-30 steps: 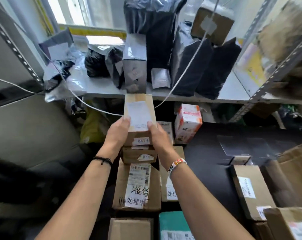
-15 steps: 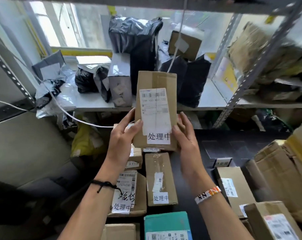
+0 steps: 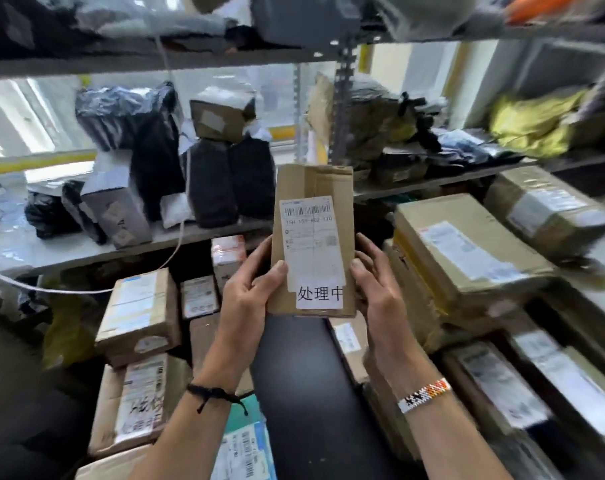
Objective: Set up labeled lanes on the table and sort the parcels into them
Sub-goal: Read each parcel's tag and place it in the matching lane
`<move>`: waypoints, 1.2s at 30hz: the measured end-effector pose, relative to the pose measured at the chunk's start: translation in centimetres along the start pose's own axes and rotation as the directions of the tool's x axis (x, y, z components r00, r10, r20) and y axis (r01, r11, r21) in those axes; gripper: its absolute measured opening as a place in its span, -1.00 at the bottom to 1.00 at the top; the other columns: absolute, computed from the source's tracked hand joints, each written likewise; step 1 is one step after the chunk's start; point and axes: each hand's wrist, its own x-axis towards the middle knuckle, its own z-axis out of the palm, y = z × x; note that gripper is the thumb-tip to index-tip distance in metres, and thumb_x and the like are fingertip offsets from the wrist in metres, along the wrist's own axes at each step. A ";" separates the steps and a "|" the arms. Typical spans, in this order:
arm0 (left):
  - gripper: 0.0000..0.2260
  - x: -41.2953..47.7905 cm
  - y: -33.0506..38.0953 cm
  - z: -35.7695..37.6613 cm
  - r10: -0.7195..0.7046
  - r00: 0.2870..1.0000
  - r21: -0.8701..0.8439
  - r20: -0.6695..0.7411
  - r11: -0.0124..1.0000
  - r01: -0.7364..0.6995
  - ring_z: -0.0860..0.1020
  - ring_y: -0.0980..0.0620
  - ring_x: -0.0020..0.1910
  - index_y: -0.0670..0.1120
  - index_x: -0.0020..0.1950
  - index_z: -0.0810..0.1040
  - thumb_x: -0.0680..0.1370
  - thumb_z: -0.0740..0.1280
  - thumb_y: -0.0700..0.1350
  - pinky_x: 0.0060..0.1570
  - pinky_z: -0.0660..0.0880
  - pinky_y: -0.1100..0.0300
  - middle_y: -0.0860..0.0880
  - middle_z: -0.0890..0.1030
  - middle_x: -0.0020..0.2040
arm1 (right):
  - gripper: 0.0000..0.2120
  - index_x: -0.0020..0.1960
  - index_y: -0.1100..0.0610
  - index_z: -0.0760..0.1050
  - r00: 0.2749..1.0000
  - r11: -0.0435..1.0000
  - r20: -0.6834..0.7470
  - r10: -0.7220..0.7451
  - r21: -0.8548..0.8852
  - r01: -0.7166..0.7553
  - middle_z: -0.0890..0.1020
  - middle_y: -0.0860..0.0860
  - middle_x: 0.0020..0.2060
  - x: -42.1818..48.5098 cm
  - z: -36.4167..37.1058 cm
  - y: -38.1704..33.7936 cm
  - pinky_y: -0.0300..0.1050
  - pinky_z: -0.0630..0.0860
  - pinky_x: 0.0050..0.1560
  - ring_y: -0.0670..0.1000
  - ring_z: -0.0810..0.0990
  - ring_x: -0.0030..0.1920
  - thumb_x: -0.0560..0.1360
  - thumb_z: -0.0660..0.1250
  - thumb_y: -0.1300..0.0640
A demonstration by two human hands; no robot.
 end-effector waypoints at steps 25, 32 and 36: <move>-0.45 -5.0 -2.7 20.5 0.008 0.972 -0.055 0.233 0.998 0.005 0.71 -0.19 0.15 -0.03 0.41 0.51 0.44 0.53 0.02 0.02 0.67 -0.21 0.02 0.74 0.15 | -0.64 0.48 -0.15 0.46 0.982 0.994 -0.161 -0.095 -0.068 0.085 0.70 -0.08 0.22 -7.8 -21.5 -8.0 -0.08 0.68 0.08 -0.03 0.69 0.22 0.74 0.17 0.12; -0.45 -6.2 -3.4 24.2 0.000 0.945 -0.073 0.326 0.997 0.026 0.72 -0.04 0.11 -0.02 0.40 0.50 0.44 0.54 -0.02 0.02 0.67 0.01 0.09 0.74 0.10 | -0.65 0.46 -0.07 0.48 0.966 0.991 -0.228 -0.126 -0.072 0.113 0.72 -0.15 0.15 -9.2 -25.1 -8.6 -0.23 0.64 -0.01 -0.11 0.70 0.17 0.74 0.15 0.17; -0.43 -6.8 -4.2 25.8 -0.023 0.930 -0.077 0.367 0.996 0.055 0.69 -0.12 0.20 0.04 0.39 0.53 0.41 0.55 0.06 0.01 0.66 0.05 0.03 0.71 0.20 | -0.65 0.46 -0.09 0.48 0.952 0.988 -0.276 -0.132 -0.112 0.105 0.70 -0.14 0.19 -9.7 -26.9 -8.5 -0.23 0.64 -0.01 -0.13 0.68 0.19 0.73 0.16 0.15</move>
